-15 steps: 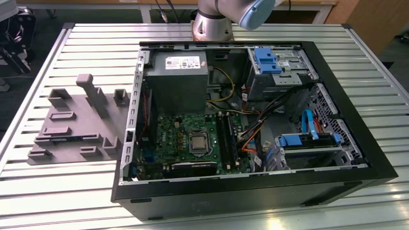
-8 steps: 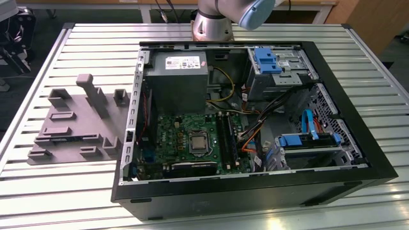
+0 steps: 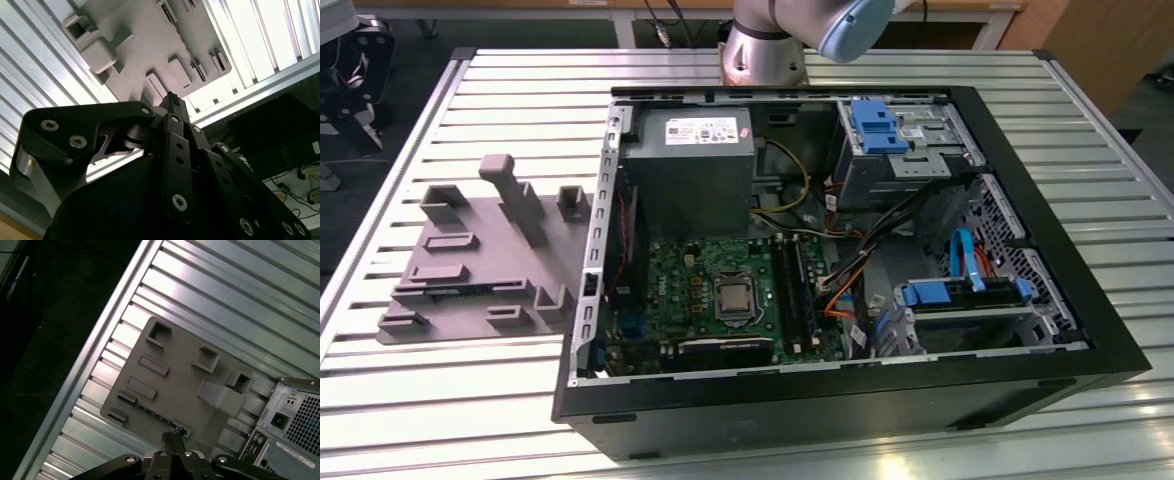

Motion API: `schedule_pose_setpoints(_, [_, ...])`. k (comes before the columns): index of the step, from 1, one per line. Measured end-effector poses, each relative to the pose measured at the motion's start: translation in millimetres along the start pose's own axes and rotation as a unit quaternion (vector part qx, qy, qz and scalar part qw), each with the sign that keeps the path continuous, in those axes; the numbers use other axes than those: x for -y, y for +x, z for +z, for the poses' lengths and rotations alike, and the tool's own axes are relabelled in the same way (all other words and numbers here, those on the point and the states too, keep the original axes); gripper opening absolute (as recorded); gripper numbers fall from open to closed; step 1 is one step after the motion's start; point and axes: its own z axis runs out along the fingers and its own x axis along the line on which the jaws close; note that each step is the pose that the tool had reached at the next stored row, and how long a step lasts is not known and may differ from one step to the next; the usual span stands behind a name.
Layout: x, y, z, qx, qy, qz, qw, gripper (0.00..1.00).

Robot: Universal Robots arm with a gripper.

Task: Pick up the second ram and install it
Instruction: 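Pick up the second ram and move it above second insertion slot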

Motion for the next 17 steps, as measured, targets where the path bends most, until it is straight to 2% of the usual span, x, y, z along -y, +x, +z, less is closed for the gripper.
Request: schedule_pose_setpoints(17, [0.0,0.0,0.0,0.0000,-0.0001,-0.003,1.0000,0.11])
